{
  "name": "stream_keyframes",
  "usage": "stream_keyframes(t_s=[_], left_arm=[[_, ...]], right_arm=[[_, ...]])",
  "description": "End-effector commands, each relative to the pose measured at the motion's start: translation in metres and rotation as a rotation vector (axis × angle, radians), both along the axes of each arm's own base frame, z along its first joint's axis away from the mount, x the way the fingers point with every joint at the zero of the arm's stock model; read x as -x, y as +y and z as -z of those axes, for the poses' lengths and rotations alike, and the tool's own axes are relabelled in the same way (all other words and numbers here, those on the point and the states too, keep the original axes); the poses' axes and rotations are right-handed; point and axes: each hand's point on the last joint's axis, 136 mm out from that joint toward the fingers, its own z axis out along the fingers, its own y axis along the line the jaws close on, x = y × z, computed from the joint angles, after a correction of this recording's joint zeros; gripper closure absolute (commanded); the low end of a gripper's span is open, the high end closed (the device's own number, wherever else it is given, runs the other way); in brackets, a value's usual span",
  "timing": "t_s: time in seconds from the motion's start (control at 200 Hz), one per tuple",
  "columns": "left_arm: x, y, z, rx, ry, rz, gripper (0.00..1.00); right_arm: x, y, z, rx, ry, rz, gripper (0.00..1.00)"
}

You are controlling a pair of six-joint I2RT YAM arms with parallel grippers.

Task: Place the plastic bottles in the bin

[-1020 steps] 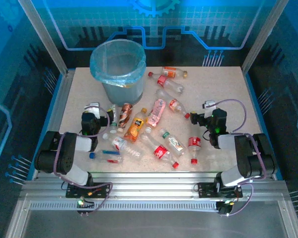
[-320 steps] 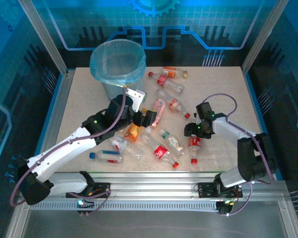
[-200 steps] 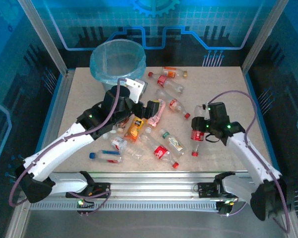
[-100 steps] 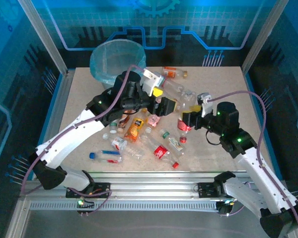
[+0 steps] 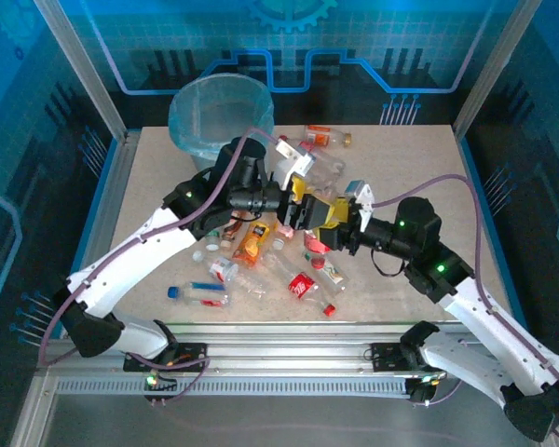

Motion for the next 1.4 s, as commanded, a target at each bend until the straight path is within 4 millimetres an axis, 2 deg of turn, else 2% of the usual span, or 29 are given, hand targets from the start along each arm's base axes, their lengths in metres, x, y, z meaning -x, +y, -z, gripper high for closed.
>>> stream_keyframes(t_s=[0.0, 0.14, 0.16, 0.27, 0.355, 0.435, 0.485, 0.565, 0.655, 0.79, 0.85, 0.915, 1.055, 1.266, 1.321, 1.396], left_arm=[[0.005, 0.009, -0.013, 0.036, -0.033, -0.033, 0.23], [0.002, 0.019, -0.025, 0.049, -0.081, -0.086, 0.39], [0.001, 0.020, -0.026, 0.049, -0.086, -0.093, 0.41], [-0.003, 0.028, -0.040, 0.055, -0.137, -0.139, 0.47], [-0.012, 0.039, -0.058, 0.053, -0.197, -0.212, 0.51], [-0.024, 0.051, -0.078, 0.049, -0.263, -0.290, 0.53], [-0.033, 0.061, -0.092, 0.047, -0.297, -0.333, 0.56], [-0.054, 0.085, -0.116, 0.066, -0.319, -0.430, 0.61], [-0.081, 0.121, -0.140, 0.128, -0.291, -0.556, 0.65], [-0.111, 0.175, -0.174, 0.192, -0.339, -0.722, 0.69], [-0.125, 0.196, -0.183, 0.188, -0.364, -0.794, 0.69], [-0.142, 0.218, -0.185, 0.191, -0.372, -0.862, 0.69], [-0.176, 0.259, -0.177, 0.234, -0.329, -0.976, 0.69], [-0.224, 0.285, -0.162, 0.223, -0.349, -1.047, 0.68], [-0.237, 0.291, -0.152, 0.211, -0.331, -1.069, 0.68], [-0.258, 0.290, -0.134, 0.183, -0.302, -1.060, 0.68]], right_arm=[[0.008, 0.009, -0.020, -0.021, -0.092, -0.047, 0.50], [0.006, 0.014, -0.017, -0.005, -0.094, -0.053, 0.46], [0.006, 0.013, -0.030, -0.018, -0.117, -0.050, 0.44], [-0.002, 0.015, -0.041, -0.010, -0.140, -0.024, 0.29], [-0.014, 0.014, -0.058, -0.004, -0.178, 0.024, 0.16], [-0.025, 0.013, -0.077, -0.007, -0.220, 0.072, 0.09], [-0.033, 0.012, -0.094, -0.018, -0.252, 0.108, 0.08], [-0.046, 0.011, -0.116, -0.038, -0.280, 0.163, 0.07], [-0.062, 0.009, -0.139, -0.076, -0.282, 0.235, 0.07], [-0.083, 0.014, -0.156, -0.118, -0.243, 0.288, 0.09], [-0.092, 0.020, -0.155, -0.142, -0.205, 0.295, 0.16], [-0.103, 0.028, -0.149, -0.157, -0.150, 0.295, 0.19], [-0.127, 0.047, -0.130, -0.147, -0.013, 0.295, 0.21], [-0.149, 0.075, -0.092, -0.095, 0.149, 0.258, 0.23], [-0.149, 0.081, -0.086, -0.090, 0.180, 0.237, 0.23], [-0.150, 0.088, -0.077, -0.085, 0.219, 0.220, 0.24]])
